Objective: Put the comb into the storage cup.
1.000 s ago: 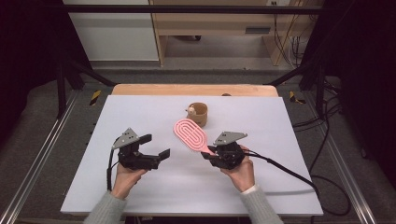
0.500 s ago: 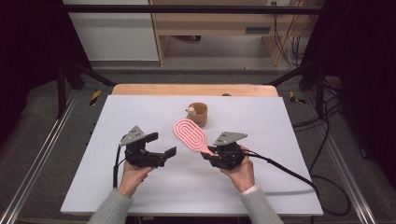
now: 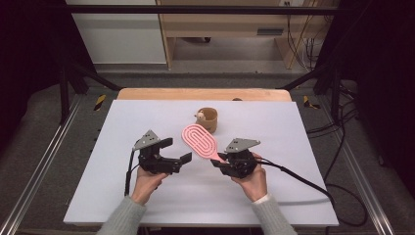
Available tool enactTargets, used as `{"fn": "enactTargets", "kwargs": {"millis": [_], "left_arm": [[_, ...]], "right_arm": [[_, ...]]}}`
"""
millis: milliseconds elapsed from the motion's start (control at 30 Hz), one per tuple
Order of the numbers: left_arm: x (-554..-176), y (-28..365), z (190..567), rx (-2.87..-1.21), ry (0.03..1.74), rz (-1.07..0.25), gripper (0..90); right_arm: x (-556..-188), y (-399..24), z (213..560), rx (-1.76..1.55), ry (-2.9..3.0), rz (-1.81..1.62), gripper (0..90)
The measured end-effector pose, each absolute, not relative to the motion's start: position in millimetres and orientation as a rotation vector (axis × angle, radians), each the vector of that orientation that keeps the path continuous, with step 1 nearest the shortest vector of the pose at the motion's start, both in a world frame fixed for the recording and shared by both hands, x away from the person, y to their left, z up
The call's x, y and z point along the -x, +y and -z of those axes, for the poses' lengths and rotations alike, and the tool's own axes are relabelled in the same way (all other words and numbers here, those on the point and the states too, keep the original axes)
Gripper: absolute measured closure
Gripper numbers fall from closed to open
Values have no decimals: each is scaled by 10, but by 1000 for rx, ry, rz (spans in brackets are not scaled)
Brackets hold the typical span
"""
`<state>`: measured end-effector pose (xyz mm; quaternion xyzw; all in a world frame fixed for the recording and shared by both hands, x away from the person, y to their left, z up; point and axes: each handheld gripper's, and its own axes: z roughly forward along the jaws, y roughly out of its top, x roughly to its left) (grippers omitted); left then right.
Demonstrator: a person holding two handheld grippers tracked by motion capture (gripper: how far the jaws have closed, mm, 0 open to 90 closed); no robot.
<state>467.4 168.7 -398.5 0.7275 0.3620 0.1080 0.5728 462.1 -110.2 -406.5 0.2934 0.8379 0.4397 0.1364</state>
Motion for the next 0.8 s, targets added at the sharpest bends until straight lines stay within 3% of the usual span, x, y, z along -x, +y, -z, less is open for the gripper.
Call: {"fn": "enactTargets", "kwargs": {"millis": [800], "left_arm": [[-4769,1420,3993,-1645,898,-193,27]], "right_arm": [[-4603,-1111,4044,-835,2407,-1297,696]]}}
